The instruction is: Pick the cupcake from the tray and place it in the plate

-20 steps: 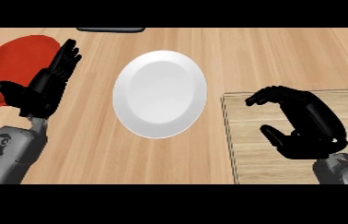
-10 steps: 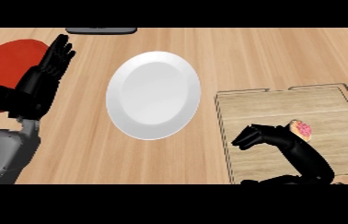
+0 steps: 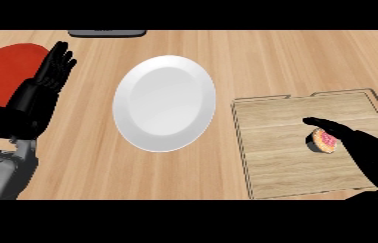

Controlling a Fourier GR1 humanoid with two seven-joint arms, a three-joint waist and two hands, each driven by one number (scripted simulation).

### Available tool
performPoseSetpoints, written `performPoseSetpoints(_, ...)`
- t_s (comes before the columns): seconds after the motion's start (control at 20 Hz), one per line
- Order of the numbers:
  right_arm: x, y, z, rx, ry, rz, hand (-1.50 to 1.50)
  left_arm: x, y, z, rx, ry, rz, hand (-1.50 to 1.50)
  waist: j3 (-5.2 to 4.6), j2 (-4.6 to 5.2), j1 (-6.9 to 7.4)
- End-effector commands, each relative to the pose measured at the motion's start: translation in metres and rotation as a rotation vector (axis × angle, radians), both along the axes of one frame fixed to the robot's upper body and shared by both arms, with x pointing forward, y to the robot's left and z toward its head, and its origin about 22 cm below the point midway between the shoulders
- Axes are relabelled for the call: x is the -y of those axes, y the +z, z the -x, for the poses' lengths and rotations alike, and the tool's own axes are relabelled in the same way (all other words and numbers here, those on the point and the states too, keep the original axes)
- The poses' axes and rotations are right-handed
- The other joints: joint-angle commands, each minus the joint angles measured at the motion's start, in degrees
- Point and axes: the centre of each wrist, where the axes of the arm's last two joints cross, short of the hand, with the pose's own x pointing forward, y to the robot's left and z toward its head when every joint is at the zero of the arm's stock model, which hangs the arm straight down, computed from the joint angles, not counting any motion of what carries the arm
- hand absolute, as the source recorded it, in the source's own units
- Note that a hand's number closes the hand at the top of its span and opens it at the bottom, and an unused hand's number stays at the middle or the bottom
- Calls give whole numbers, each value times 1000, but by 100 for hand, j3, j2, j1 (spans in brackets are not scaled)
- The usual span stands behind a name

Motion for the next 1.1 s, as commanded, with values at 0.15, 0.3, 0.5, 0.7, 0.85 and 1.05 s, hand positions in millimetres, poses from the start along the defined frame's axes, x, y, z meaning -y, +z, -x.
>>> performPoseSetpoints(0.15, 41, 82, -7, 35, -111, 466, -150, 9, -11, 2, 6, 13, -6, 0, -21, 2, -55)
performPoseSetpoints(0.3, 48, 109, -6, -9, -122, 719, -150, 4, 1, 1, 7, 10, -14, 0, -19, -9, -55)
performPoseSetpoints(0.5, 38, 138, -9, -65, -111, 943, -150, 9, 2, -6, 3, -2, 11, 0, -19, 19, -6)
performPoseSetpoints(0.7, 34, 127, -7, -165, -51, 1079, -150, -1, -11, 9, -5, -17, -29, 0, -9, 19, 73)
performPoseSetpoints(0.85, 16, 110, -5, -168, -49, 1109, -150, 12, 12, -14, 5, 3, 6, 0, -3, 22, 6)
performPoseSetpoints(1.05, 27, 97, -34, -179, -107, 1140, -150, 17, -7, 15, 27, -25, 7, 0, -1, 29, 139)
